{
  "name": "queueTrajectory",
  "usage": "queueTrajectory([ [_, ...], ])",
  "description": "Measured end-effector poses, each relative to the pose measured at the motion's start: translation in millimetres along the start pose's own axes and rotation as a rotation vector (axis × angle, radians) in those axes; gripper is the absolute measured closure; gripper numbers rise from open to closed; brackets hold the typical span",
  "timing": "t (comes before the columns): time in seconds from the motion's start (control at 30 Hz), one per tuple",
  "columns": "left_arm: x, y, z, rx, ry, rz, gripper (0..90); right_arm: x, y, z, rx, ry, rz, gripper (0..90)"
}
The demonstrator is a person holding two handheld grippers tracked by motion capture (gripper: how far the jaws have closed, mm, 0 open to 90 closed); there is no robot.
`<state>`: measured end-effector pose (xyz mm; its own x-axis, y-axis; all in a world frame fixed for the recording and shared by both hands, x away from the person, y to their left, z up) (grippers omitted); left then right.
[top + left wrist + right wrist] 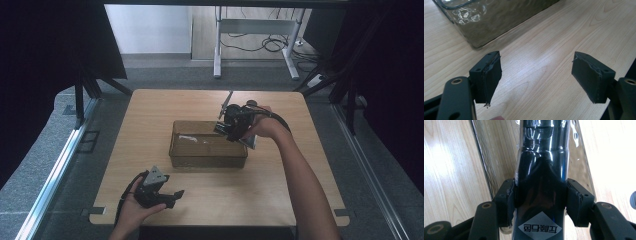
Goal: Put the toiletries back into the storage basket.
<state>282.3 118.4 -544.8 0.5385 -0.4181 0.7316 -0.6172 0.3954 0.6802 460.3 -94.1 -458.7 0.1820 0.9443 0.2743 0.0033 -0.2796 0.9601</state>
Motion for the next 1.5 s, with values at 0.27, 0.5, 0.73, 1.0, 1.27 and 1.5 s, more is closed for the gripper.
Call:
queueTrajectory([
  [0.27, -0.1, 0.7, -1.4, -0.001, 0.0, -0.001, 24.4, 6.8, -10.0, 1.3, 0.008, 0.017, -0.019, 45.5],
  [0.5, -0.5, -0.2, -1.1, 0.0, 0.0, -0.003, 24.4, 14.6, -17.2, 0.3, 0.013, 0.042, -0.029, 45.5],
  [0.73, -0.5, -0.5, -0.8, -0.002, -0.001, -0.003, 24.4, 20.9, -25.9, -2.3, 0.023, 0.061, -0.048, 45.5],
  [1.0, -0.5, -0.9, 0.2, -0.006, -0.005, -0.003, 24.4, 27.0, -35.8, -4.5, 0.031, 0.084, -0.068, 45.5],
  [1.27, -1.4, -0.8, -2.5, -0.002, -0.002, -0.005, 24.4, 30.7, -46.5, -5.3, 0.036, 0.113, -0.082, 45.4],
  [1.5, -1.7, -1.6, -2.1, -0.003, -0.003, -0.006, 24.5, 27.8, -60.2, -5.2, 0.05, 0.114, -0.098, 45.4],
])
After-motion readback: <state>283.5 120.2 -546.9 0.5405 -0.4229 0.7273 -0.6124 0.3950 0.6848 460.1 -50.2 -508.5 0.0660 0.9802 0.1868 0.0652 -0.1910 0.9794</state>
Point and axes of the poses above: each handheld gripper's, and its own axes: y roughly backward along the jaws, x roughly out of its top, z roughly to its right, the point moved 8 cm from there along -y, roughly forward along the jaws, and after that the axes turned 12 degrees about x, right-handed, at the moved point
